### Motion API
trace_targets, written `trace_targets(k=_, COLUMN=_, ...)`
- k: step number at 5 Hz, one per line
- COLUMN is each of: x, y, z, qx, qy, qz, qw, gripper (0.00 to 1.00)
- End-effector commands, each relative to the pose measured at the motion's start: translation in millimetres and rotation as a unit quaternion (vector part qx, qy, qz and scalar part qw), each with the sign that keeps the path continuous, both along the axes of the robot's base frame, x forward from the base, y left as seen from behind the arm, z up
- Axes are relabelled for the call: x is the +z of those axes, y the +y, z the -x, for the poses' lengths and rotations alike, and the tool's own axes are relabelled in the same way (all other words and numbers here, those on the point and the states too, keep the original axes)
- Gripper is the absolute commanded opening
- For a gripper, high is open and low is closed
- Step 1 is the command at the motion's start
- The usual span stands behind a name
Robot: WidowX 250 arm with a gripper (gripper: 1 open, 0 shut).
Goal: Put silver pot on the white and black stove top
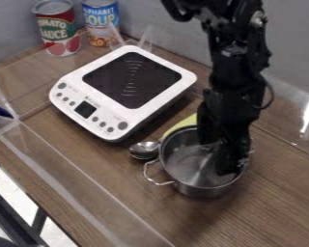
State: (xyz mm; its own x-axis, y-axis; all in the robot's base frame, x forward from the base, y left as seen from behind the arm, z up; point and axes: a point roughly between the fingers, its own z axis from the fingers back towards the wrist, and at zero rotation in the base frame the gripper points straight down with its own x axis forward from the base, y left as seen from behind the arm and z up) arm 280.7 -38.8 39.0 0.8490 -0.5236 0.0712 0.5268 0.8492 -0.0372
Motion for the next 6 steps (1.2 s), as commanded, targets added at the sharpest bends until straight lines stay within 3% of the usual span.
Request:
trace_targets(k=1, x=16.0, y=-8.8, z=-11.8, qx=0.02, qy=-0.033, qz=-0.001, qw=0.9993, gripper=1.0)
trace_targets(k=3, x=35.7, y=11.5, z=-13.7, qx=0.115, qy=-0.042, qz=-0.012, qw=0.9924, gripper=1.0)
trace_targets(k=4, x=48.9, y=21.5, z=-12.3, qx=0.16, qy=-0.049, qz=-0.017, qw=0.9858, gripper=1.0)
trace_targets(k=5, x=50.0, y=29.5, z=-5.9, qx=0.146, qy=-0.054, qz=-0.013, qw=0.9878, gripper=1.0)
trace_targets(k=6, x=40.5, y=18.6, z=-5.1, qx=0.148, qy=-0.05, qz=-0.01, qw=0.9877, gripper=1.0)
